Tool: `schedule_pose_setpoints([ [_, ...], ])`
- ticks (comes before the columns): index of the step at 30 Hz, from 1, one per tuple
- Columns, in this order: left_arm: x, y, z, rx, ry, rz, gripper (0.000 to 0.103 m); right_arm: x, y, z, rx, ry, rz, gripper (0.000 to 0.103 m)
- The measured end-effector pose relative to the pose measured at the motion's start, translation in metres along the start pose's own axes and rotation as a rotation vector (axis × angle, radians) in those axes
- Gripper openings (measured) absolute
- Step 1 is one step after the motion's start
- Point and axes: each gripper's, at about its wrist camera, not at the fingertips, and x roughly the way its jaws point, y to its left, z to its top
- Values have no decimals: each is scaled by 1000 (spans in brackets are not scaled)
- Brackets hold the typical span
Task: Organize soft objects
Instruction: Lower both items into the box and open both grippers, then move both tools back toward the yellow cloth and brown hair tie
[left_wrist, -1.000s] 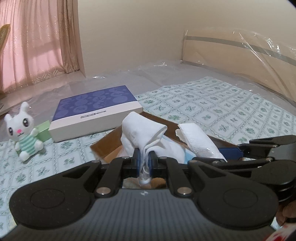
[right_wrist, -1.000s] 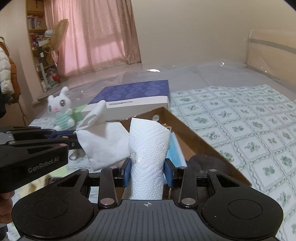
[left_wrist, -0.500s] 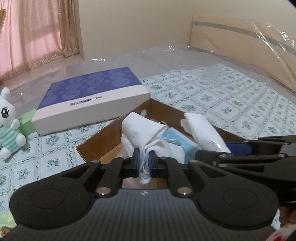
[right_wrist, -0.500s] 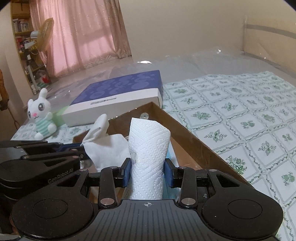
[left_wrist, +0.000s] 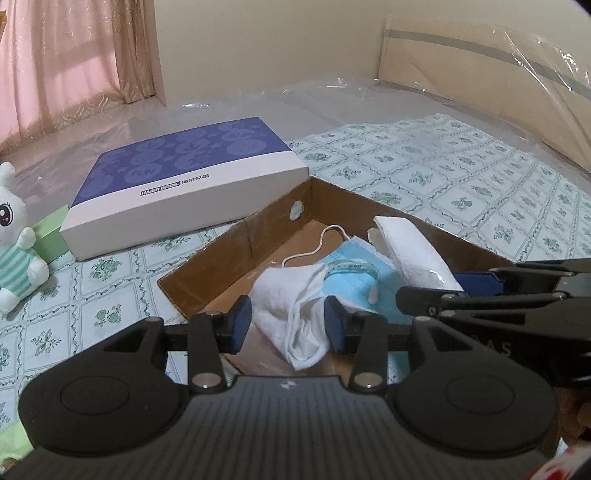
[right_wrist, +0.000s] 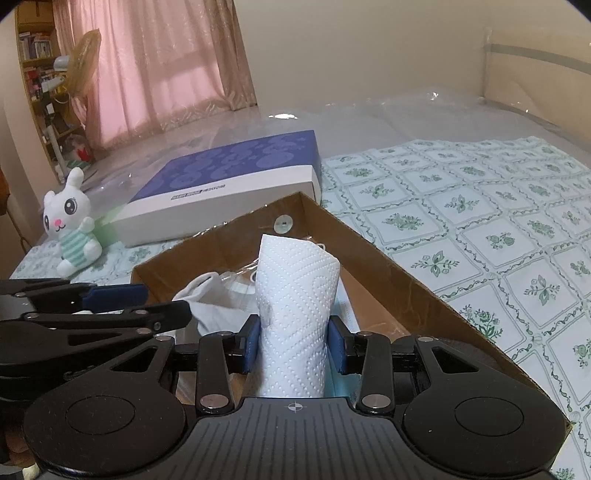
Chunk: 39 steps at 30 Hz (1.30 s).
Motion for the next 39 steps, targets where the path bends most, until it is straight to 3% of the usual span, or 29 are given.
schedule_pose_setpoints([
  [9, -17, 3, 4, -8, -29, -17, 42, -4, 2, 1, -10, -17, 7, 39],
  [13, -16, 1, 4, -7, -19, -12, 42, -4, 4, 1, -4, -35, -12, 57],
  [19, -17, 6, 3, -16, -11, -5, 43, -9, 5, -1, -29, -35, -23, 68],
  [39, -58, 13, -6, -43, -12, 19, 47, -54, 9, -9, -12, -25, -34, 70],
])
